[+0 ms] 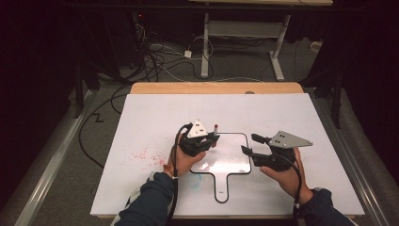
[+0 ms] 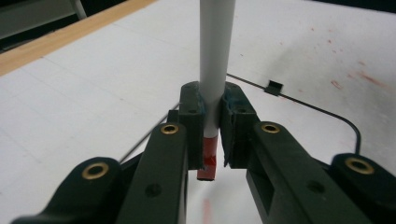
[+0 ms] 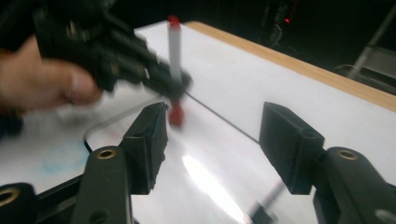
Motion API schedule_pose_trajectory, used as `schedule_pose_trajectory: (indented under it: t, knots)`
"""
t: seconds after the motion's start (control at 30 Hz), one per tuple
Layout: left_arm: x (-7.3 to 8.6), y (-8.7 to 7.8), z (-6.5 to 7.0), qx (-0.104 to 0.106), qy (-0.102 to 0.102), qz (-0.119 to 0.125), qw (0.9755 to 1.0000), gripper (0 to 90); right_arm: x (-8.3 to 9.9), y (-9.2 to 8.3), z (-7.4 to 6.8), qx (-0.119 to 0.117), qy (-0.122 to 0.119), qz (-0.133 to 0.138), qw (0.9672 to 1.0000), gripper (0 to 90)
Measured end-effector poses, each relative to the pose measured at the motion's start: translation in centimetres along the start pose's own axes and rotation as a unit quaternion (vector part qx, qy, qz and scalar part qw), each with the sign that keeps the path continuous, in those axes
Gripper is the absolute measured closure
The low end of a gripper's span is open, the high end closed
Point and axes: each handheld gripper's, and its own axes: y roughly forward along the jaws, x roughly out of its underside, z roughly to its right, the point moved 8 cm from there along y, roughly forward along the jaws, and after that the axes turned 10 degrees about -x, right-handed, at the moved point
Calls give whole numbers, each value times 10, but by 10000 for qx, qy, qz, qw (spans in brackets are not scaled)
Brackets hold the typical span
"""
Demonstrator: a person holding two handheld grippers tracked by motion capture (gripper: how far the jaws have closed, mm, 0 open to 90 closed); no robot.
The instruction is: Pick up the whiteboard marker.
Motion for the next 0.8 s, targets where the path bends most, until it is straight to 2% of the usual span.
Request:
schedule_pose_trajectory:
  t: [0.03, 0.1, 0.13, 0.17, 0.2, 0.23, 0.27, 0.3, 0.33, 0.37, 0.4, 0.43, 0.47, 0.5, 0.57, 0.63, 0.67, 0.73, 0.77, 0.8]
  knots:
    - [-3, 2, -11, -103, 53, 34, 9999, 788, 5, -5, 1, 46, -24, -38, 10000, 402]
    - [-5, 2, -15, -84, 11, 38, 10000, 788, 15, -14, 4, 122, -73, -129, 9998, 390]
    - [-8, 5, -24, -168, -52, 106, 9998, 788, 20, -18, 4, 129, -60, -172, 9998, 386]
    - [-8, 5, -24, -168, -52, 106, 9998, 788, 24, -21, 4, 126, -76, -197, 9997, 383]
    - [-8, 7, -35, -244, 145, 66, 9996, 787, 30, -25, 4, 190, -95, -245, 9995, 383]
    - [-8, 7, -35, -244, 145, 66, 9996, 787, 34, -29, 4, 247, -125, -285, 9992, 380]
    - [-8, 8, -46, -367, 302, 12, 9989, 787, 37, -31, 3, 251, -166, -314, 9991, 380]
    - [-8, 8, -46, -367, 302, 12, 9989, 787, 42, -33, 2, 249, -187, -345, 9989, 377]
    - [-9, 15, -51, -602, 71, 221, 9979, 788, 45, -35, 2, 268, -205, -379, 9987, 374]
    - [-9, 15, -51, -602, 71, 221, 9979, 787, 45, -35, 2, 268, -205, -379, 9987, 374]
    - [-5, 15, -59, -767, 197, 118, 9968, 788, 51, -36, 1, 282, -221, -465, 9983, 369]
    - [-2, 15, -63, -756, 353, -45, 9965, 788, 53, -37, 2, 295, -221, -473, 9982, 367]
    - [1, 13, -68, -815, 608, -220, 9946, 787, 53, -38, 3, 317, -209, -484, 9981, 367]
    - [2, 13, -70, -843, 709, -256, 9936, 787, 53, -38, 4, 327, -210, -474, 9981, 365]
    - [2, 16, -67, -816, 676, -163, 9942, 787, 53, -38, 5, 387, -203, -464, 9980, 364]
    - [5, 14, -66, -719, 745, -337, 9941, 788, 54, -37, 5, 437, -252, -528, 9973, 363]
    - [5, 16, -62, -692, 595, -296, 9954, 789, 54, -36, 5, 450, -290, -551, 9970, 362]
    - [4, 21, -49, -692, 113, -47, 9975, 788, 54, -36, 5, 442, -307, -553, 9970, 363]
    - [3, 24, -37, -395, -115, 79, 9991, 789, 54, -36, 4, 416, -300, -537, 9972, 359]
    - [9, 20, -36, -297, 281, -182, 9990, 789, 54, -36, 4, 416, -300, -537, 9972, 359]
